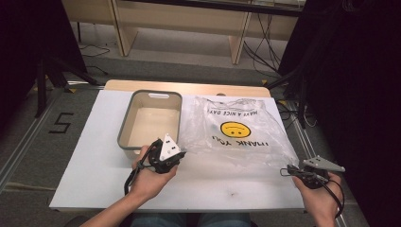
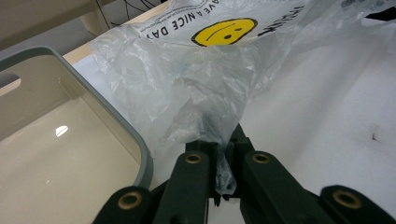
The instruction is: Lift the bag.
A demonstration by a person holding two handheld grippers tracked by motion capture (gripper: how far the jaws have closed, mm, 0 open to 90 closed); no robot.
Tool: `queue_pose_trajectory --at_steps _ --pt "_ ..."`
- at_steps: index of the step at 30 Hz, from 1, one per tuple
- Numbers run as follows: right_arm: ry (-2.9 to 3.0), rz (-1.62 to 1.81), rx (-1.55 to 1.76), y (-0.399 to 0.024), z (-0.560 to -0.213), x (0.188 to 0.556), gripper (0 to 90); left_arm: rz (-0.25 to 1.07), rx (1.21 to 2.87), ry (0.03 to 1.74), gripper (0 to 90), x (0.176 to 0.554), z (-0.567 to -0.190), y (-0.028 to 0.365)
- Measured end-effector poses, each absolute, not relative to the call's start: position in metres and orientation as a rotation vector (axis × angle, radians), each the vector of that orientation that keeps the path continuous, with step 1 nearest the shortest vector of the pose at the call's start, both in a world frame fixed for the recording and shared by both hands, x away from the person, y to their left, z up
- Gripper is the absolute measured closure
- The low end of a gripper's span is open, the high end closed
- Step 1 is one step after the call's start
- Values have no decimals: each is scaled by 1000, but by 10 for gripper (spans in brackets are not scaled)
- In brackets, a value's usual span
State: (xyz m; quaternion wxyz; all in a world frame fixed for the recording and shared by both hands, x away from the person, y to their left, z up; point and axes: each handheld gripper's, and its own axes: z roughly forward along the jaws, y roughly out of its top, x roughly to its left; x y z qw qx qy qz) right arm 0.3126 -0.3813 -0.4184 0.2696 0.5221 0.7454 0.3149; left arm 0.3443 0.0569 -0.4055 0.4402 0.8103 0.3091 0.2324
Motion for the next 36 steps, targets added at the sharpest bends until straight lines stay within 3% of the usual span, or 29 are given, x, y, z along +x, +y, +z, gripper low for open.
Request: queue_pose_trajectory --at_steps 36 --pt "1648 997 1279 -378 -391 316 900 654 1860 738 892 357 -384 55"
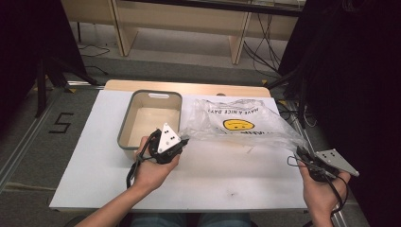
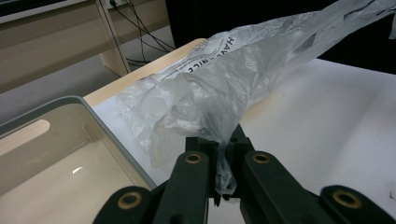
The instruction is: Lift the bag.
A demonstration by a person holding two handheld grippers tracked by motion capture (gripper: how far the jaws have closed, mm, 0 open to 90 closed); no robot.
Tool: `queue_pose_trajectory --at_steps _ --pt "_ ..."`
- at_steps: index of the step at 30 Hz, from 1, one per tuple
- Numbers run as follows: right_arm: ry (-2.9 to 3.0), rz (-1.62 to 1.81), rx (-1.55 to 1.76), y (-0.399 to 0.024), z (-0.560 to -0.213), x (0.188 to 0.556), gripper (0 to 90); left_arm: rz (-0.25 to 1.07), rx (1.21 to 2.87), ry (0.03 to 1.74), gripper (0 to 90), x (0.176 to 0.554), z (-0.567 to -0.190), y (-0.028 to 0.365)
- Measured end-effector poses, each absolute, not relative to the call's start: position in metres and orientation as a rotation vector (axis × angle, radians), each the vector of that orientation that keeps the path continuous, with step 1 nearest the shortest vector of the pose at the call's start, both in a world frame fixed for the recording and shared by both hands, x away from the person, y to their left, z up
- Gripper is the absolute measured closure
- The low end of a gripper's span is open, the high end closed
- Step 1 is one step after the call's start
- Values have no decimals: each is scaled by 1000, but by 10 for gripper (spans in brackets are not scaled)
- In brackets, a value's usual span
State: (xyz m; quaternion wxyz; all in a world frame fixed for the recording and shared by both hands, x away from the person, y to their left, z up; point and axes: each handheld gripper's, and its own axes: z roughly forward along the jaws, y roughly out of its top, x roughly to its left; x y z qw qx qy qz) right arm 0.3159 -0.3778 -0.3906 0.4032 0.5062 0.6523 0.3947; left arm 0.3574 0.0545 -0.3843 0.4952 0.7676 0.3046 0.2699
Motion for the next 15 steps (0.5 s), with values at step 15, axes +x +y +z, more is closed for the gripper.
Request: queue_pose_trajectory --at_steps 15 --pt "1563 1050 1214 -377 -367 316 900 690 1767 718 892 356 -357 57"
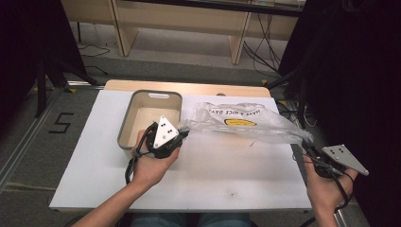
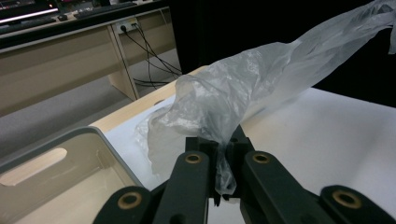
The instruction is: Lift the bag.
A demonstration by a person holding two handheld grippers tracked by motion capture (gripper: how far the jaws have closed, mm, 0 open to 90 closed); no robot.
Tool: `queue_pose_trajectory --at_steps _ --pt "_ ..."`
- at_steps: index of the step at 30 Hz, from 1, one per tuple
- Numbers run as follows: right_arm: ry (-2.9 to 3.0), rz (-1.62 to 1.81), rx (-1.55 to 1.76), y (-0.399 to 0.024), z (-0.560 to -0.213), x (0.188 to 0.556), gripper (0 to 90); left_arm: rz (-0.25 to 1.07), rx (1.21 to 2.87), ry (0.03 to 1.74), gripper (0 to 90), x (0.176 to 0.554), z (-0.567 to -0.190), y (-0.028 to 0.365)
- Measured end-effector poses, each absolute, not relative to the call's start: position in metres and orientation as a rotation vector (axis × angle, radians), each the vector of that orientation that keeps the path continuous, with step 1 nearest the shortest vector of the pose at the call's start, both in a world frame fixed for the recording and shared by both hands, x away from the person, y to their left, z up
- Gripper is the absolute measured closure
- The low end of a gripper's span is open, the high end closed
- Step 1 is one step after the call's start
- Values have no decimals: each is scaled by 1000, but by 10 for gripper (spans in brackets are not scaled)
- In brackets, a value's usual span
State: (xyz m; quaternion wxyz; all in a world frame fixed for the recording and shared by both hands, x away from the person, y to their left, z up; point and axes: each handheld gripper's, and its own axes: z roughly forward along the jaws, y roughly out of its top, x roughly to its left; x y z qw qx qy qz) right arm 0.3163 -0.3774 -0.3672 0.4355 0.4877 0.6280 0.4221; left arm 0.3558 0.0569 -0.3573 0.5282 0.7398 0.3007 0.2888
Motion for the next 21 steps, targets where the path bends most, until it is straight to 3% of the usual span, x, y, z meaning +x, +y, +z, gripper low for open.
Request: queue_pose_trajectory --at_steps 21 --pt "1486 1097 1154 -376 -340 312 900 715 1632 673 892 354 -317 57"
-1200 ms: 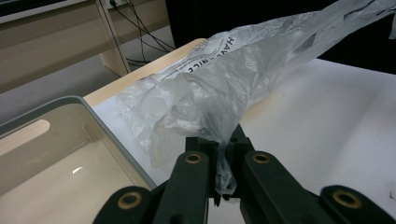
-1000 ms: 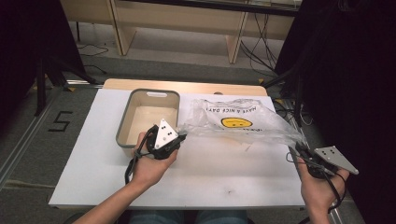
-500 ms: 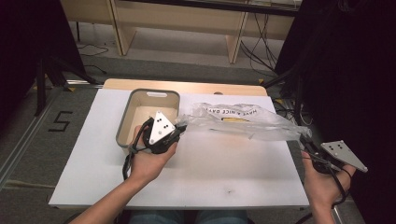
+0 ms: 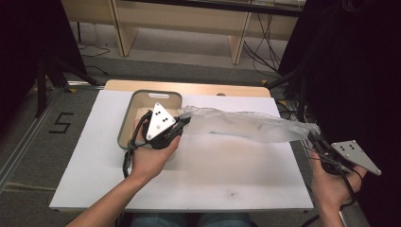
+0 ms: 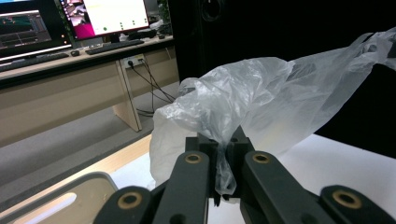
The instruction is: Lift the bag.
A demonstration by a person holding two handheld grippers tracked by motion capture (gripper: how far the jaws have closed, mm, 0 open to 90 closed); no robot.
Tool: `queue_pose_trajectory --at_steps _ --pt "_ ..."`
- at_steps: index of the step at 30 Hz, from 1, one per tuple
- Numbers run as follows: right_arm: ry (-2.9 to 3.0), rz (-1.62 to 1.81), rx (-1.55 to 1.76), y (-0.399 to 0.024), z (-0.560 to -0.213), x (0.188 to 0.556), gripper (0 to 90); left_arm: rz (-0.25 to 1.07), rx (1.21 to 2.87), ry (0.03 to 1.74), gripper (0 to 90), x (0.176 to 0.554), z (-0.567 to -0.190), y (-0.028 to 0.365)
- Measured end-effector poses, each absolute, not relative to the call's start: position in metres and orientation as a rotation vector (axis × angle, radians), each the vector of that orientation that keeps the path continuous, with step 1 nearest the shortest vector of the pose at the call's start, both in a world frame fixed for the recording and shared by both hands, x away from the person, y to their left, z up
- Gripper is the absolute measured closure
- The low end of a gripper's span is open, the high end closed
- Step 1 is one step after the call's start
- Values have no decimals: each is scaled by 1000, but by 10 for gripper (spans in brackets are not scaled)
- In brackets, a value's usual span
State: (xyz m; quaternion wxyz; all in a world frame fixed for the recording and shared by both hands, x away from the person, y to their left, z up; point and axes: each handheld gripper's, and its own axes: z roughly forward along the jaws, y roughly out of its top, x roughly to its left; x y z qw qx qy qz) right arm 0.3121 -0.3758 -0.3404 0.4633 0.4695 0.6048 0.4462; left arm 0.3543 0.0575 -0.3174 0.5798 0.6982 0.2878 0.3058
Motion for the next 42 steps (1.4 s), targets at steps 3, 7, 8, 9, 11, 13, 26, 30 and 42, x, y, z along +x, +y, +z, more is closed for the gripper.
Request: queue_pose_trajectory --at_steps 3,7,8,9,11,13,26,30,42 --pt "1478 1098 1145 -376 -337 311 900 719 1623 670 892 354 -314 58" --pt "1468 1106 1140 -376 -334 310 900 722 1602 667 892 354 -309 58" --pt "1467 1105 1134 -376 -333 310 900 724 1595 668 892 353 -308 58" --pt "1460 1111 1136 -375 -332 310 900 726 1591 666 892 353 -307 58" --pt "1457 1114 1128 -375 -330 309 900 725 1581 661 892 352 -305 58" --pt "1448 1122 1122 -374 -327 308 900 726 1575 655 892 351 -302 58" --pt "1424 1141 1098 -370 -317 312 900 732 1548 677 892 360 -295 61" --pt "1424 1140 1097 -369 -315 319 900 737 1554 694 892 369 -294 61" --pt "1447 1126 1121 -363 -323 346 899 749 1587 767 892 400 -306 53"
